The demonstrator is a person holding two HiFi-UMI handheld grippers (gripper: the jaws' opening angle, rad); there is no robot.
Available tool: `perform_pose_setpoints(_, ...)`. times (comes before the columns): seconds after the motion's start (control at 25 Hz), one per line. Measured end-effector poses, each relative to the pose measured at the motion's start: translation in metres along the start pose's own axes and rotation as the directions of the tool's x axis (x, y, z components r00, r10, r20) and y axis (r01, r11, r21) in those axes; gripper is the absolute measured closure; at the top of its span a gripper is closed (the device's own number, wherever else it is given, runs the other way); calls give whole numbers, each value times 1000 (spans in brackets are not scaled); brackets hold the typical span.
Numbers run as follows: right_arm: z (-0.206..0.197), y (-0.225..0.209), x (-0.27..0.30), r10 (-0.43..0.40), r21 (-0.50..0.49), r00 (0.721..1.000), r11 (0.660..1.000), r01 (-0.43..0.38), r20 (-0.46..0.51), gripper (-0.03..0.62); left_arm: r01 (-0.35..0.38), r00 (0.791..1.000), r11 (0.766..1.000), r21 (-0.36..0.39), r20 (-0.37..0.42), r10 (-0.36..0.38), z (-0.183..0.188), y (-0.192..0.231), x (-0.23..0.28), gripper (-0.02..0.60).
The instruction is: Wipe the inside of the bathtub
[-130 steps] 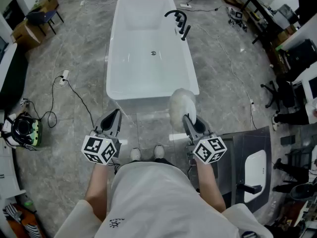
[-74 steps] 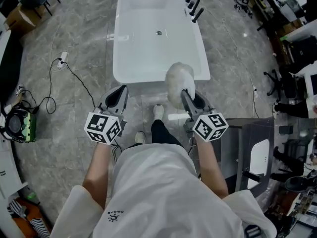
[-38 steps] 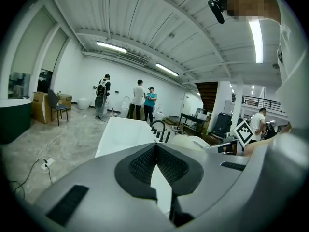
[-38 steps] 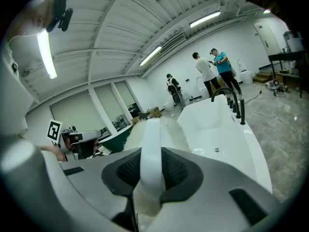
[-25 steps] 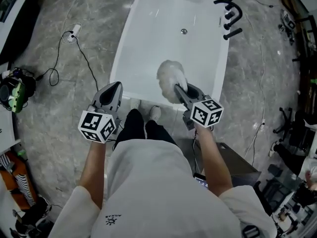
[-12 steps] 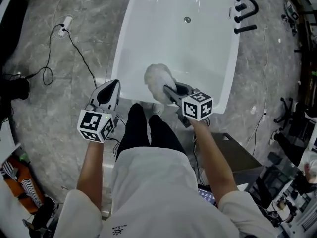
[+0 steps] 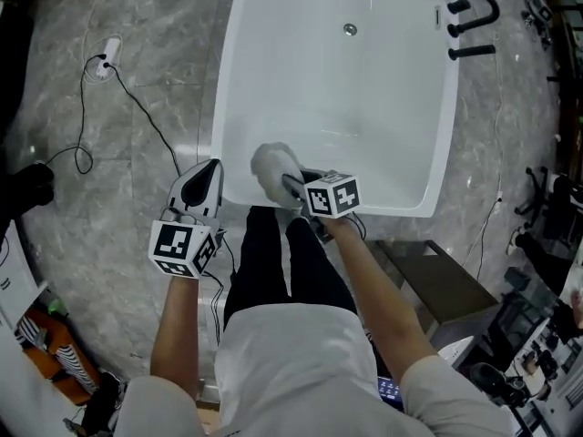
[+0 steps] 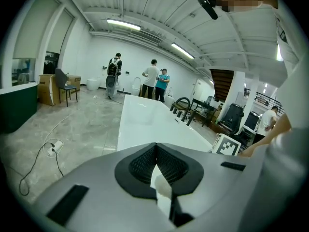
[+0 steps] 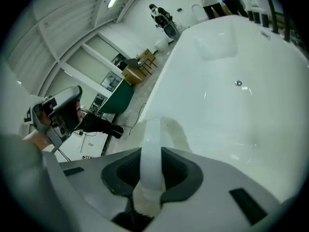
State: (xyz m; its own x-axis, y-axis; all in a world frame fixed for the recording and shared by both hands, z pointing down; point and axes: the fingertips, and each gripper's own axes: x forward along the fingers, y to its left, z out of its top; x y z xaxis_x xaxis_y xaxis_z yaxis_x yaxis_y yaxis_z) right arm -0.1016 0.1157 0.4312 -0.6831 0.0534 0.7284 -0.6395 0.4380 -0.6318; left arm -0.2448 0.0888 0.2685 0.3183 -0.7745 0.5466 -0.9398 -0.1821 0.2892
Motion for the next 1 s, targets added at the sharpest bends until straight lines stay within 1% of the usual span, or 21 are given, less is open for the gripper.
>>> perform_pose_setpoints(0.2,-7,-1,47,0,78,998,997,6,-69,497,19,1000,1000,-7,-13,-19,-11,14,15,575)
perform_pose_setpoints(0.4,-13,-2,74,20,158,995,987,-4,-101,497,38,999,999,-19,-24,-39,-21,17,28,575)
perform_pose_setpoints(0.56,-17,-2,95,15,181,990,983,10,-140,497,54,998,998,-22,-31,-55,-27,24,36,575)
perform_pose_setpoints(0.84,-21,-1,113,4,240,987,970,35,-162,497,85,995,996,-9,-53,-86,-33,30,45,575)
perform_pose_setpoints(1.0,-21,4,122,4,236,983,971,40,-184,497,103,993,995,-12,-62,-103,-36,30,50,575)
